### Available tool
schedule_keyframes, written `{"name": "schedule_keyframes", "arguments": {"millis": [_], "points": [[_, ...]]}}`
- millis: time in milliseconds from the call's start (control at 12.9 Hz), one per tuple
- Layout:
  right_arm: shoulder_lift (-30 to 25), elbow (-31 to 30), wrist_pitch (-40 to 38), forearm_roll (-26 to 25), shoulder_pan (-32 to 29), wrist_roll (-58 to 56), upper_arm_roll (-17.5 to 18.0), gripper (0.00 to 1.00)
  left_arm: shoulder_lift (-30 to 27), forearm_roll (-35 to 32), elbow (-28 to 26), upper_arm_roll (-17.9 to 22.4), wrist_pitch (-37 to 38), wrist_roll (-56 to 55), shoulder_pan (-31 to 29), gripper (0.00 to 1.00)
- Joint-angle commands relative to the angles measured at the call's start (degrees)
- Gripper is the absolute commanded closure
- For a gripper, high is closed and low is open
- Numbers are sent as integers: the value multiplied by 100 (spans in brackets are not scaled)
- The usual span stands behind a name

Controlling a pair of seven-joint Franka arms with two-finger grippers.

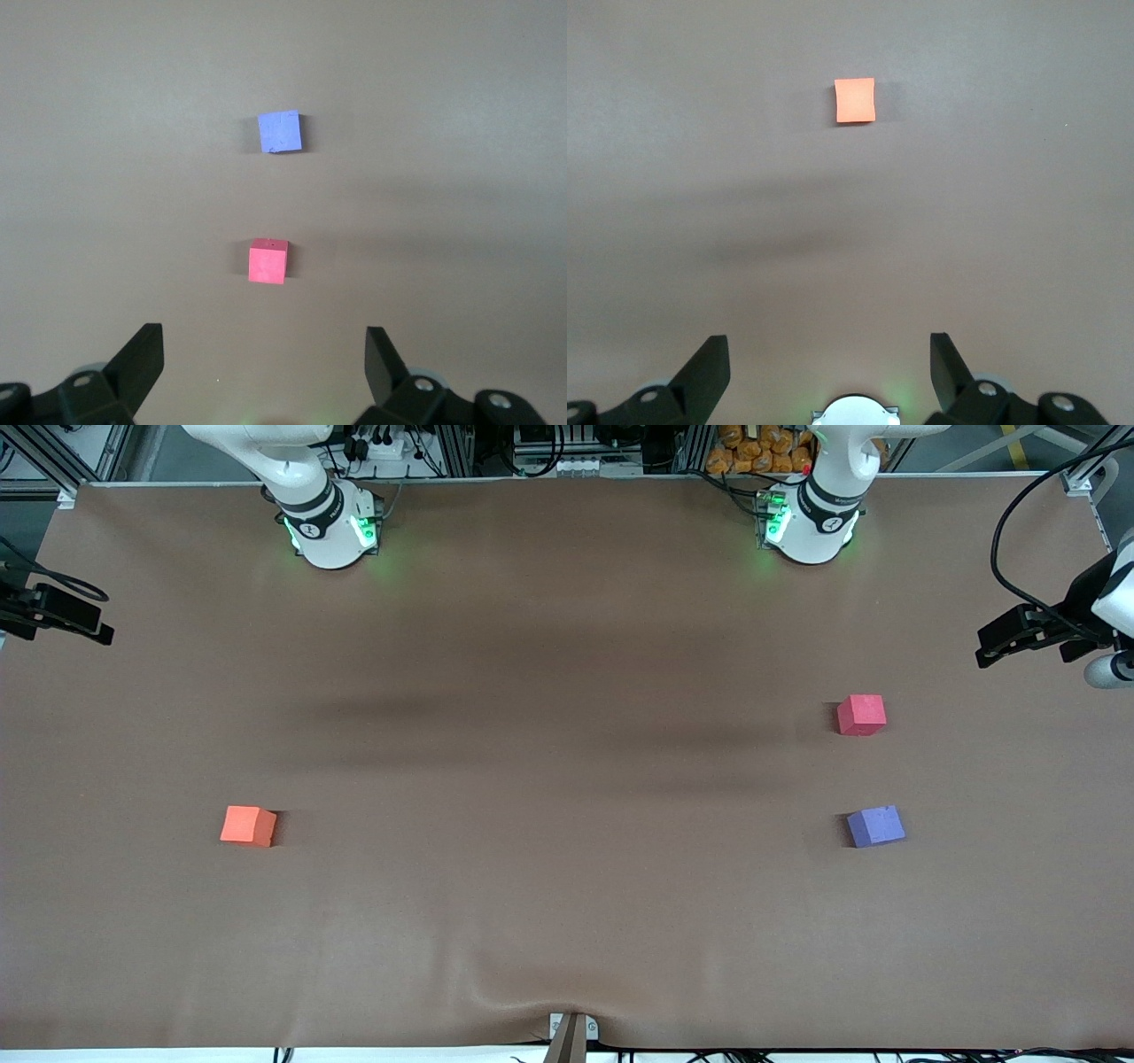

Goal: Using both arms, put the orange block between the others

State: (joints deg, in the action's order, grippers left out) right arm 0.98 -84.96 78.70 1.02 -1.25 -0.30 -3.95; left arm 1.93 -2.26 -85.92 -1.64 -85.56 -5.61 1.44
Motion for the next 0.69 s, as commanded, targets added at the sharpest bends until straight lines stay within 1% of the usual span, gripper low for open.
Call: {"name": "schedule_keyframes", "arguments": {"millis": [0,618], "points": [[-45,6,-39,-6,37,92,52,0,-8,23,66,32,30,87,-4,0],[-28,6,-13,4,98,83,52,0,-8,58,40,23,39,52,5,0]]}}
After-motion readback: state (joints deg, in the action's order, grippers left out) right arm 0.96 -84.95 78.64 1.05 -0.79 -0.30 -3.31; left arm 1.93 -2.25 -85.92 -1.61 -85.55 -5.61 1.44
